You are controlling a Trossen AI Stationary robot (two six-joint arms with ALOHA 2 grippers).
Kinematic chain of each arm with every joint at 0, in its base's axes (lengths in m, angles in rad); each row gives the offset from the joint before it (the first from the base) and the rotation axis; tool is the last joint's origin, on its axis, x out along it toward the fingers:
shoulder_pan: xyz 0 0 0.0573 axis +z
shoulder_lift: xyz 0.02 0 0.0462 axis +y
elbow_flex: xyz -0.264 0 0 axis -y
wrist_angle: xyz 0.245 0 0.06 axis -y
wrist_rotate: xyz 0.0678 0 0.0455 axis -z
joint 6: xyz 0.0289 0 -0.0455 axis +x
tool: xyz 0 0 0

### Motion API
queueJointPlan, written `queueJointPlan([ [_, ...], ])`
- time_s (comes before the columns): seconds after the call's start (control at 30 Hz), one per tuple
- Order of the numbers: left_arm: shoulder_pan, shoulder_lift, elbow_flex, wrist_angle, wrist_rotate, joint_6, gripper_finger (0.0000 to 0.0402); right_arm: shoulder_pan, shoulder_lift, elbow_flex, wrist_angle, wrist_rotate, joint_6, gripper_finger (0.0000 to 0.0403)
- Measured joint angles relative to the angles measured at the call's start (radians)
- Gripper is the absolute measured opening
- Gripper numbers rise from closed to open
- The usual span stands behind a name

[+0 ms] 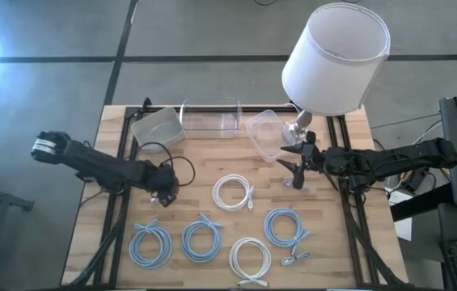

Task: Pick & Place USB Port
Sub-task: Put the white charger cable into the gray bin

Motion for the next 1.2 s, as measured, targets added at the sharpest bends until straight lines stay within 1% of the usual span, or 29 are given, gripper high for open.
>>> queueJointPlan([
  [0.23, 0.000, 0.065, -0.021, 0.024, 0.009, -0.006, 0.0211, 0.000, 0.003, -0.001, 0.001, -0.001, -0.001, 0.0210],
  [0.33, 0.000, 0.081, -0.021, 0.029, 0.019, -0.003, 0.0197, 0.000, 0.003, -0.001, 0.001, -0.001, -0.001, 0.0210],
  [0.43, 0.000, 0.081, -0.021, 0.034, 0.029, -0.003, 0.0165, 0.000, 0.003, -0.001, 0.001, -0.001, -0.001, 0.0210],
  [0.7, 0.000, 0.045, -0.026, 0.070, 0.044, 0.020, 0.0050, 0.000, 0.003, -0.001, 0.001, -0.001, -0.001, 0.0210],
  [0.8, 0.000, 0.039, -0.027, 0.110, 0.016, 0.019, 0.0026, 0.000, 0.003, -0.001, 0.001, 0.000, -0.001, 0.0210],
  [0.93, 0.000, 0.038, -0.014, 0.156, -0.029, 0.019, 0.0027, 0.000, 0.003, -0.001, 0.005, 0.000, -0.001, 0.0210],
  [1.0, 0.000, 0.038, 0.010, 0.160, -0.058, 0.027, 0.0036, 0.000, 0.003, -0.001, 0.006, 0.000, -0.001, 0.0210],
  [1.1, 0.000, 0.038, 0.059, 0.158, -0.109, 0.078, 0.0044, 0.000, 0.003, -0.001, 0.007, 0.000, -0.007, 0.0210],
  [1.2, 0.000, 0.038, 0.120, 0.154, -0.191, 0.146, 0.0041, 0.000, 0.003, -0.001, 0.007, 0.000, -0.025, 0.0210],
])
